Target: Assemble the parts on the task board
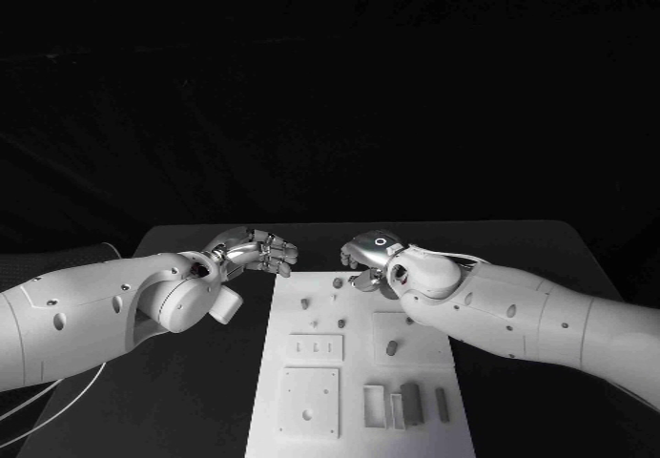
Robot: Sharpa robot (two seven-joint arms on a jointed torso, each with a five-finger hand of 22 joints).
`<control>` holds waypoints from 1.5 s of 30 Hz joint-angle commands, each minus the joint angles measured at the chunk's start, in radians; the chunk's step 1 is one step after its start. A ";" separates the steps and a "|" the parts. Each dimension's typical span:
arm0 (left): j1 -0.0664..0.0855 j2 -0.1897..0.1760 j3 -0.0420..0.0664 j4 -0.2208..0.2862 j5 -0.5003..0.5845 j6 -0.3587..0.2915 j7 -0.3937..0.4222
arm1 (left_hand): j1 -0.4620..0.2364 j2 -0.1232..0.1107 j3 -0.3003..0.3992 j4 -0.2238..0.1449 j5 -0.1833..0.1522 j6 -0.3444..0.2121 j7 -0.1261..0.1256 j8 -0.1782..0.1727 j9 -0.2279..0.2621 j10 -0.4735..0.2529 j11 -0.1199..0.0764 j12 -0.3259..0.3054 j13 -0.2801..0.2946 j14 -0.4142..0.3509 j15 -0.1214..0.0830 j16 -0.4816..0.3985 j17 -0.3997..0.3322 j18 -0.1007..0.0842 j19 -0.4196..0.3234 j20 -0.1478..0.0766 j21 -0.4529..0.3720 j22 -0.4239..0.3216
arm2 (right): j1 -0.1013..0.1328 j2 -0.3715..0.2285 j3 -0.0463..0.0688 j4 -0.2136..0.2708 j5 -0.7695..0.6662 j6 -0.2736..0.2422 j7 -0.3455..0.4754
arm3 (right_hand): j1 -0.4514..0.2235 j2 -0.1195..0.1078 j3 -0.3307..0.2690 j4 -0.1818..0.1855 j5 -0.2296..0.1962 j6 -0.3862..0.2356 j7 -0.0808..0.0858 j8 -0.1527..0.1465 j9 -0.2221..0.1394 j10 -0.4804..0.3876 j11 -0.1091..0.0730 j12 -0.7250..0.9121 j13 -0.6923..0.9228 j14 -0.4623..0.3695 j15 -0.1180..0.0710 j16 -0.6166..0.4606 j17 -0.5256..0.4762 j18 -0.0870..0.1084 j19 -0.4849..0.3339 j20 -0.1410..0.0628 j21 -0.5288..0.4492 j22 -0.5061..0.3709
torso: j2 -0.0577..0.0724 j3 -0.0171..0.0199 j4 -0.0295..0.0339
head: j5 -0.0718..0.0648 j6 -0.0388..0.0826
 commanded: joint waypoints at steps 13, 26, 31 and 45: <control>0.001 -0.006 -0.001 -0.013 0.004 0.017 0.023 | -0.008 -0.011 -0.006 -0.001 0.003 -0.013 0.006 -0.013 0.000 -0.004 0.011 -0.012 -0.002 0.008 0.001 -0.010 0.004 0.001 0.002 -0.007 -0.009 -0.001 | 0.044 -0.192 0.021 0.111 0.056 0.121 -0.019 | -0.090 -0.140 0.000 0.108 0.003 -0.073 -0.024 -0.018 -0.013 0.009 0.001 0.009 0.019 -0.031 0.000 0.003 -0.013 0.078 -0.023 0.010 -0.019 0.020 | -0.013 0.0176 -0.0300 | 0.010 0.016; 0.001 -0.005 -0.001 -0.017 0.004 0.021 0.018 | -0.008 -0.011 -0.006 0.000 0.003 -0.016 0.010 -0.015 0.000 -0.005 0.012 -0.014 -0.002 0.009 0.001 -0.011 0.005 0.000 0.003 -0.007 -0.010 -0.001 | 0.031 -0.173 0.018 0.058 0.029 0.180 -0.005 | -0.093 -0.150 -0.032 0.121 0.004 -0.083 -0.028 0.015 -0.012 -0.151 -0.084 0.860 0.817 -0.075 -0.079 0.171 0.050 0.078 -0.031 -0.002 0.056 0.025 | -0.011 0.0225 -0.0291 | 0.001 0.007; 0.001 -0.002 -0.001 -0.017 0.003 0.023 0.017 | -0.008 -0.010 -0.006 0.000 0.003 -0.016 0.011 -0.015 0.000 -0.005 0.012 -0.015 -0.002 0.009 0.001 -0.011 0.006 0.000 0.003 -0.007 -0.010 -0.001 | 0.022 -0.158 0.017 0.045 0.026 0.178 0.005 | -0.097 -0.143 -0.024 0.127 0.004 -0.080 -0.034 0.019 -0.013 -0.177 -0.084 1.043 0.924 -0.084 -0.078 0.250 0.102 0.078 -0.026 -0.011 0.091 0.024 | -0.011 0.0201 -0.0274 | -0.001 0.003; 0.001 -0.003 -0.001 -0.015 -0.003 0.015 0.007 | -0.008 -0.009 -0.006 0.001 0.003 -0.016 0.012 -0.016 0.001 -0.005 0.012 -0.016 -0.002 0.009 0.001 -0.012 0.006 0.000 0.004 -0.008 -0.010 -0.001 | 0.000 -0.140 0.012 0.027 0.031 0.192 0.028 | -0.094 -0.129 -0.006 0.142 0.004 -0.030 -0.043 0.052 0.004 -0.154 -0.094 1.189 0.972 -0.032 -0.084 0.301 0.194 0.078 -0.003 -0.034 0.144 0.022 | -0.012 0.0170 -0.0260 | 0.002 -0.012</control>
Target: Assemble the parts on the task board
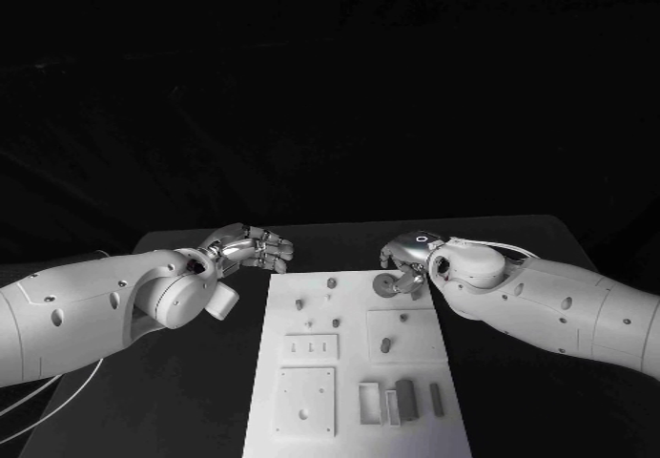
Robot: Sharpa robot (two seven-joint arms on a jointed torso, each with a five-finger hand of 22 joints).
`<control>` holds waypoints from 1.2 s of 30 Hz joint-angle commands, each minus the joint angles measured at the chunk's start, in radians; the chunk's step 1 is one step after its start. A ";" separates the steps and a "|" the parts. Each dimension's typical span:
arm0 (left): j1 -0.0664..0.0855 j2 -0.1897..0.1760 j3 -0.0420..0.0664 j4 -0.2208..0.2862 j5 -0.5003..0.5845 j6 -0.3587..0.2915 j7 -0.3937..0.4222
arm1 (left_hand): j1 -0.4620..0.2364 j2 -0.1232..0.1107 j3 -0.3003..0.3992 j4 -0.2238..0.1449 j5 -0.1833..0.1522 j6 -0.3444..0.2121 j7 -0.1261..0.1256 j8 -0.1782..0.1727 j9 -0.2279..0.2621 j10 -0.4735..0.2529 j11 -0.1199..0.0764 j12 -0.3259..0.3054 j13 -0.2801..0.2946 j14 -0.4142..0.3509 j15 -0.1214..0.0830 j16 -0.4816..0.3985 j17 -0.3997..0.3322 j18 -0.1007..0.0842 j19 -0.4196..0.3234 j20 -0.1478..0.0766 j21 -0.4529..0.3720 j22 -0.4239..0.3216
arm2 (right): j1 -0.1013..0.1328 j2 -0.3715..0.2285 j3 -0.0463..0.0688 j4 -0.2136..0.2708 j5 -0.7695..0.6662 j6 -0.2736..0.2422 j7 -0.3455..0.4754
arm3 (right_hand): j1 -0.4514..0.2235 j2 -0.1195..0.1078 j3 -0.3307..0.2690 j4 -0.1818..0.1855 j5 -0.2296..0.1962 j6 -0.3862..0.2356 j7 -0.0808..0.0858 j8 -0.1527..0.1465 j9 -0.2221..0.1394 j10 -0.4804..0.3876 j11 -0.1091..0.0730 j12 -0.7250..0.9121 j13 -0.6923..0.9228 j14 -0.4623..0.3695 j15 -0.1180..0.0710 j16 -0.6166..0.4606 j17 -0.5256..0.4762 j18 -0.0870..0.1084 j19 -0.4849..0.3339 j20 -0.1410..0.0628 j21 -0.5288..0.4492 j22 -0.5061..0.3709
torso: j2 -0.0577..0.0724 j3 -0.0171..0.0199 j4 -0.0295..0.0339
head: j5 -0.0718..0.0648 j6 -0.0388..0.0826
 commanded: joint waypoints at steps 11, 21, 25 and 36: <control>0.001 0.004 0.001 0.004 -0.003 0.003 0.006 | -0.003 -0.003 -0.006 0.001 0.003 -0.005 0.009 -0.005 0.001 0.002 0.006 -0.005 -0.001 0.010 0.001 -0.004 0.002 0.006 0.001 -0.004 -0.007 -0.001 | -0.006 0.033 -0.010 -0.049 -0.023 0.007 0.024 | 0.008 0.030 0.015 -0.003 0.004 0.034 0.009 0.014 0.007 0.000 -0.001 0.011 -0.007 0.004 0.000 0.005 0.005 0.024 -0.001 -0.008 0.009 0.022 | -0.001 0.0010 -0.0024 | 0.002 -0.007; 0.001 0.003 0.001 0.002 -0.003 -0.010 0.001 | -0.007 -0.003 -0.008 0.003 0.003 -0.004 0.010 -0.005 0.002 0.004 0.005 -0.005 -0.001 0.010 0.001 -0.006 0.003 0.005 0.000 -0.004 -0.008 -0.001 | -0.017 0.045 -0.015 -0.079 -0.023 0.004 0.026 | 0.014 0.048 0.017 -0.010 0.003 0.037 0.010 0.013 0.006 0.002 0.000 0.015 -0.012 0.012 0.001 0.006 0.017 0.024 0.000 -0.009 0.014 0.022 | 0.001 0.0028 0.0047 | 0.014 -0.018; 0.001 0.004 0.001 0.003 -0.003 -0.010 0.000 | -0.007 -0.003 -0.008 0.003 0.003 -0.004 0.010 -0.005 0.002 0.004 0.005 -0.005 -0.001 0.010 0.001 -0.006 0.003 0.005 0.000 -0.004 -0.008 -0.001 | -0.018 0.049 -0.015 -0.086 -0.023 0.010 0.028 | 0.016 0.058 0.018 -0.015 0.003 0.042 0.011 0.015 0.006 0.003 0.001 0.018 -0.015 0.013 0.002 0.007 0.018 0.024 0.000 -0.010 0.016 0.022 | 0.003 0.0051 0.0056 | 0.012 -0.019; 0.001 0.005 0.001 0.003 -0.003 -0.009 -0.001 | -0.007 -0.003 -0.008 0.003 0.003 -0.004 0.009 -0.005 0.002 0.004 0.005 -0.006 -0.001 0.010 0.001 -0.006 0.004 0.005 0.000 -0.004 -0.008 -0.001 | -0.028 0.057 -0.019 -0.101 -0.023 0.022 0.037 | 0.016 0.106 0.012 -0.040 0.003 0.063 0.014 0.020 0.008 0.003 0.003 0.024 -0.024 0.014 0.004 0.007 0.019 0.024 -0.005 -0.009 0.020 0.021 | 0.001 0.0045 0.0057 | 0.013 -0.022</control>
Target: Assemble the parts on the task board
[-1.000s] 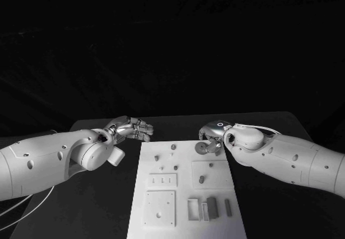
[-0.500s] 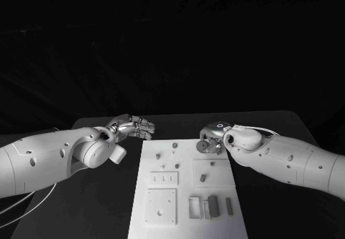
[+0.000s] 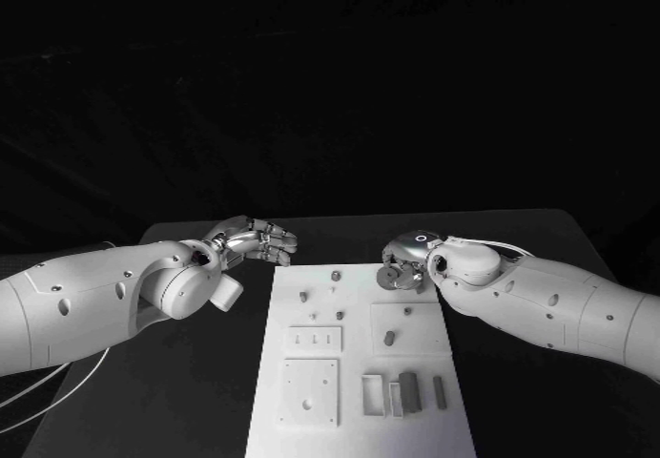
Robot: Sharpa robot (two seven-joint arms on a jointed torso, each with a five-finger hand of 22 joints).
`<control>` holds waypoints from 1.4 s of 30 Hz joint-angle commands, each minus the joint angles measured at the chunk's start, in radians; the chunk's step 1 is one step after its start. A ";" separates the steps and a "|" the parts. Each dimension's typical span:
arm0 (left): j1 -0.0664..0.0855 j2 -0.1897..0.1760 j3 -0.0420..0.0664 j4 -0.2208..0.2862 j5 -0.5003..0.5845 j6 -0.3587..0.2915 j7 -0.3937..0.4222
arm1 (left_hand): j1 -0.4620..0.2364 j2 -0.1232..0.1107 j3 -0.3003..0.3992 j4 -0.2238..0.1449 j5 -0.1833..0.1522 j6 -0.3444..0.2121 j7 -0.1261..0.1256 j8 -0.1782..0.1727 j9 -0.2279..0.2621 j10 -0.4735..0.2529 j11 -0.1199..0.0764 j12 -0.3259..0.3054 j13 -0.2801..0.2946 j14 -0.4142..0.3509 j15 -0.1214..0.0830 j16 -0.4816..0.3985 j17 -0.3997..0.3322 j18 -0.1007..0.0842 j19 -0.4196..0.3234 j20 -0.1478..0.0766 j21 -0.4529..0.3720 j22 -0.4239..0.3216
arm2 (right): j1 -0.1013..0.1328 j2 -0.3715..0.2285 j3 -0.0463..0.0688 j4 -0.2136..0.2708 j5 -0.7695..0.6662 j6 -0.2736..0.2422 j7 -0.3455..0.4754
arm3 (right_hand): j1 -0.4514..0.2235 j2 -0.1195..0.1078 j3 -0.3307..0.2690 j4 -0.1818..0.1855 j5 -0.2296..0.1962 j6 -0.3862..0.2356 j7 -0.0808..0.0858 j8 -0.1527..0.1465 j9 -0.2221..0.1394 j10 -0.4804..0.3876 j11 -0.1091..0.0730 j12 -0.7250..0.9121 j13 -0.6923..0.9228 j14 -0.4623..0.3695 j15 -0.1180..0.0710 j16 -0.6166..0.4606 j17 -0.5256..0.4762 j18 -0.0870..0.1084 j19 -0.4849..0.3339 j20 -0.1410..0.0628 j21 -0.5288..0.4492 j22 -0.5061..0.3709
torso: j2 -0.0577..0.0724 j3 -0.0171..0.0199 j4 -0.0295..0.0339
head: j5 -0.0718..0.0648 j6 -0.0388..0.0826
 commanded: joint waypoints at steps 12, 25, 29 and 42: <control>0.001 0.001 0.001 0.004 -0.002 -0.003 0.003 | -0.007 -0.002 -0.006 0.001 0.003 -0.004 0.009 -0.005 0.002 0.004 0.005 -0.006 -0.001 0.007 -0.003 -0.007 0.002 0.005 0.001 -0.005 -0.005 -0.001 | -0.008 0.001 -0.007 -0.009 -0.027 0.029 0.007 | 0.003 0.071 -0.006 -0.069 0.004 0.079 0.034 0.012 0.002 -0.007 0.012 0.016 -0.015 0.005 0.007 0.003 0.002 0.026 -0.009 0.000 0.012 0.021 | 0.000 -0.0001 -0.0002 | 0.001 -0.001; 0.001 -0.002 0.001 0.005 -0.002 -0.005 0.003 | -0.007 -0.002 -0.006 0.000 0.003 -0.003 0.009 -0.005 0.002 0.005 0.005 -0.007 -0.001 0.007 -0.003 -0.008 0.003 0.005 0.001 -0.005 -0.005 -0.001 | -0.008 -0.005 -0.009 0.006 -0.045 -0.029 -0.001 | -0.007 0.143 -0.012 -0.111 0.004 0.088 0.036 0.005 -0.001 -0.011 0.015 0.021 -0.025 0.008 0.010 0.004 0.010 0.026 -0.015 0.003 0.017 0.021 | 0.000 0.0003 -0.0009 | -0.001 0.001; 0.001 -0.002 0.001 0.006 -0.002 -0.005 0.003 | -0.007 -0.002 -0.005 0.000 0.003 -0.003 0.009 -0.005 0.002 0.005 0.005 -0.007 0.000 0.007 -0.003 -0.008 0.003 0.005 0.001 -0.005 -0.005 -0.001 | -0.008 -0.011 -0.009 0.023 -0.063 -0.063 -0.012 | -0.010 0.133 -0.016 -0.110 0.004 0.096 0.033 0.007 0.000 -0.008 0.012 0.023 -0.027 0.012 0.009 0.005 0.016 0.026 -0.012 0.002 0.019 0.021 | 0.000 0.0003 -0.0003 | -0.002 0.001; 0.001 -0.009 0.001 0.013 -0.002 -0.007 0.005 | -0.006 -0.001 -0.005 0.000 0.003 -0.003 0.009 -0.005 0.003 0.006 0.005 -0.007 0.000 0.008 -0.003 -0.008 0.004 0.005 0.001 -0.005 -0.006 0.000 | 0.005 -0.040 0.002 0.142 -0.133 -0.123 -0.062 | 0.000 0.092 -0.012 -0.109 0.005 0.118 0.026 0.010 0.002 0.008 0.005 0.024 -0.041 0.024 0.004 0.003 0.021 0.026 -0.005 -0.002 0.021 0.019 | -0.001 -0.0010 -0.0025 | -0.002 0.014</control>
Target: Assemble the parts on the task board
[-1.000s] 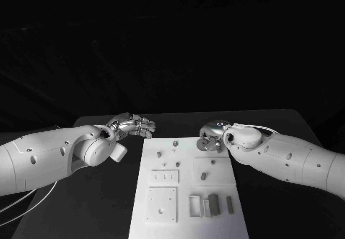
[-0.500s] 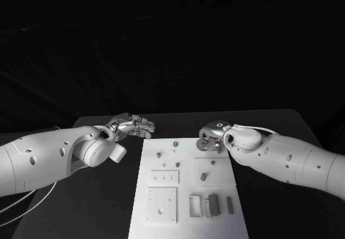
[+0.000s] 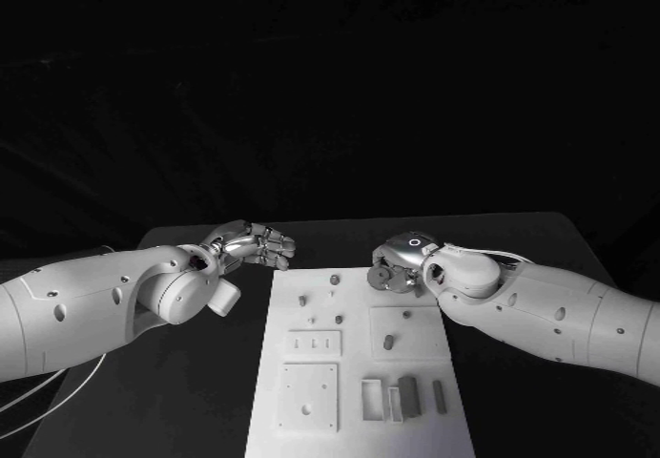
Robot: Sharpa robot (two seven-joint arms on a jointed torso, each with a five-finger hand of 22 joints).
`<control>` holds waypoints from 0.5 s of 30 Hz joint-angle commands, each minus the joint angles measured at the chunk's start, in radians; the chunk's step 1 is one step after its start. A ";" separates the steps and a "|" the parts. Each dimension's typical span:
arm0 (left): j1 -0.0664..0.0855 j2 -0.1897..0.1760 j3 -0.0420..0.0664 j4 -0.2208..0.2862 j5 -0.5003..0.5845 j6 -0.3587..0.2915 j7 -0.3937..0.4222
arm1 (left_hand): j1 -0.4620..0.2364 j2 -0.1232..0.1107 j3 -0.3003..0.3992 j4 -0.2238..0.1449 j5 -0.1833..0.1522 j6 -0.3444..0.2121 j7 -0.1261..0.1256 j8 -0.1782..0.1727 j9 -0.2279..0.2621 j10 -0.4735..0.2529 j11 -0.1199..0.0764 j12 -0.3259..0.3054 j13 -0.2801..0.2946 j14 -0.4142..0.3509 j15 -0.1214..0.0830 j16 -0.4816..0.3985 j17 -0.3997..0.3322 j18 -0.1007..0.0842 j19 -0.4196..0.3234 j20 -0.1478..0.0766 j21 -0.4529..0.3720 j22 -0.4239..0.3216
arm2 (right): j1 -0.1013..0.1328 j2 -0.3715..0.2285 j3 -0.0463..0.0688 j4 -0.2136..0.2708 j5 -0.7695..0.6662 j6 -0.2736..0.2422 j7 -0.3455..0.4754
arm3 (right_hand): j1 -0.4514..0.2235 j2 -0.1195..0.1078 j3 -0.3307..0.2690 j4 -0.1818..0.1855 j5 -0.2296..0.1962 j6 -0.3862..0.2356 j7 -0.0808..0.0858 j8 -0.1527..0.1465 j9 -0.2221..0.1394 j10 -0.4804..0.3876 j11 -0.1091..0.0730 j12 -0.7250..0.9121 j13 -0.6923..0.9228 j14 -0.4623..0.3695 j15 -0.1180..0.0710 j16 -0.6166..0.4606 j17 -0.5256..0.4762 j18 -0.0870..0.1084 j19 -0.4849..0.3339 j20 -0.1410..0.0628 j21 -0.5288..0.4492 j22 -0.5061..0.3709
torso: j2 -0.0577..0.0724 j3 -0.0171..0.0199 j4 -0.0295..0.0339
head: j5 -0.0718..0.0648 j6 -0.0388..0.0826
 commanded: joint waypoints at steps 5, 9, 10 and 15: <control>0.001 -0.002 0.001 0.005 -0.002 -0.008 0.008 | -0.006 -0.001 -0.005 0.000 0.003 -0.002 0.009 -0.005 0.001 0.006 0.005 -0.004 0.000 0.004 0.000 -0.005 0.002 0.005 0.002 -0.005 -0.006 0.000 | 0.001 0.006 0.004 0.085 -0.089 -0.044 -0.058 | 0.000 -0.020 0.002 0.003 0.003 0.114 0.031 -0.006 -0.003 0.011 -0.002 0.005 -0.005 0.008 -0.003 0.002 -0.003 0.026 0.005 -0.005 0.003 0.018 | 0.001 0.0004 0.0023 | 0.003 0.003; 0.001 -0.002 0.001 0.006 -0.002 -0.009 0.009 | -0.006 -0.001 -0.005 0.000 0.003 -0.002 0.009 -0.005 0.001 0.006 0.005 -0.004 0.000 0.004 0.000 -0.005 0.002 0.005 0.002 -0.005 -0.006 0.000 | 0.002 0.026 0.004 0.114 -0.106 -0.042 -0.063 | -0.003 -0.025 0.002 0.005 0.004 0.114 0.031 -0.007 -0.003 0.013 -0.003 0.004 -0.007 0.008 -0.004 0.000 -0.005 0.026 0.006 -0.005 0.002 0.017 | 0.001 0.0000 0.0021 | 0.005 0.002; 0.001 -0.002 0.001 0.006 -0.002 -0.009 0.009 | -0.006 -0.001 -0.005 0.000 0.003 -0.002 0.009 -0.005 0.001 0.006 0.005 -0.004 0.000 0.004 0.000 -0.005 0.002 0.005 0.002 -0.005 -0.006 0.000 | 0.003 0.032 0.004 0.114 -0.108 -0.040 -0.063 | -0.003 -0.026 0.003 0.005 0.004 0.114 0.031 -0.007 -0.003 0.013 -0.003 0.004 -0.008 0.008 -0.004 0.000 -0.006 0.026 0.006 -0.005 0.002 0.017 | 0.001 -0.0003 0.0019 | 0.005 0.002; 0.001 -0.002 0.001 0.008 -0.003 -0.013 0.011 | -0.006 -0.002 -0.005 -0.001 0.003 -0.002 0.009 -0.005 0.002 0.006 0.005 -0.004 0.000 0.004 0.000 -0.005 0.002 0.005 0.002 -0.005 -0.006 0.000 | 0.004 0.078 0.004 0.109 -0.126 -0.032 -0.067 | -0.003 -0.028 0.004 0.006 0.004 0.115 0.031 -0.007 -0.003 0.014 -0.003 0.004 -0.009 0.010 -0.004 0.000 -0.003 0.026 0.007 -0.005 0.002 0.016 | 0.001 -0.0012 0.0006 | 0.009 0.003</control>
